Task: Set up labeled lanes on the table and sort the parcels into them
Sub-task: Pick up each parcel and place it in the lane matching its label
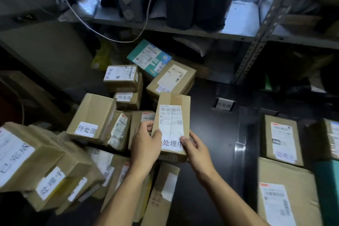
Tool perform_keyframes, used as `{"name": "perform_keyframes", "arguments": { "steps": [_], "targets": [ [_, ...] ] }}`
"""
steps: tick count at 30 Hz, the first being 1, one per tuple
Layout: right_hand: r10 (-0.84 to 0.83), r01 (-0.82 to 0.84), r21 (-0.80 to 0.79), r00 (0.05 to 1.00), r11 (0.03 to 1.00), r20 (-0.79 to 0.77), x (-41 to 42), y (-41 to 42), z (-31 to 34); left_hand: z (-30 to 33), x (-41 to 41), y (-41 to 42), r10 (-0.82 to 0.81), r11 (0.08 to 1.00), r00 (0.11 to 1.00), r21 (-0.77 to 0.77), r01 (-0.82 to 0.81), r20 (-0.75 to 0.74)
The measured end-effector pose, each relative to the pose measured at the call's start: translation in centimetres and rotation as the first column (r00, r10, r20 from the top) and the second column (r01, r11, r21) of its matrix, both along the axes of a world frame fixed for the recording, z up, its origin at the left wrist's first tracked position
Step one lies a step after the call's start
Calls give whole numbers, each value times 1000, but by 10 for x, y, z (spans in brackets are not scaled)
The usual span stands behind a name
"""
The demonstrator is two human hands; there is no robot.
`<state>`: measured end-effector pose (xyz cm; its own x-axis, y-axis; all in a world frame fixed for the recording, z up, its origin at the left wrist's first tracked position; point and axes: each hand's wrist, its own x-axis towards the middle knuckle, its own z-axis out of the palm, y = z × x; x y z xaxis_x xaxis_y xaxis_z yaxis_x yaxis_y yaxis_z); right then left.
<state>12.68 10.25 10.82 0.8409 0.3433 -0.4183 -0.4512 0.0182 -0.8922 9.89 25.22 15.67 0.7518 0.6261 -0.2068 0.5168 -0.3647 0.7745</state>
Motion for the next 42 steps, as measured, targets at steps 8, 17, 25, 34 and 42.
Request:
{"name": "perform_keyframes", "arguments": {
  "steps": [8,17,25,34,42],
  "targets": [
    [-172,171,-150,985,974,4,33,-145,6,-16,33,-120,-152,973,986,-164,162,74],
    [-303,322,-330,947,887,110,77,-298,15,-24,100,-266,-379,851,915,-335,404,141],
    [-212,237,-562,971,793,109,106,-346,-23,-67,141,-318,-530,808,848,-307,503,-6],
    [-118,197,-627,979,753,165,105,-356,-45,-83,136,-335,-585,805,797,-220,551,-147],
    [-113,194,-694,980,693,161,100,-360,-37,-75,127,-338,-567,816,811,-231,529,-145]
  ]
}}
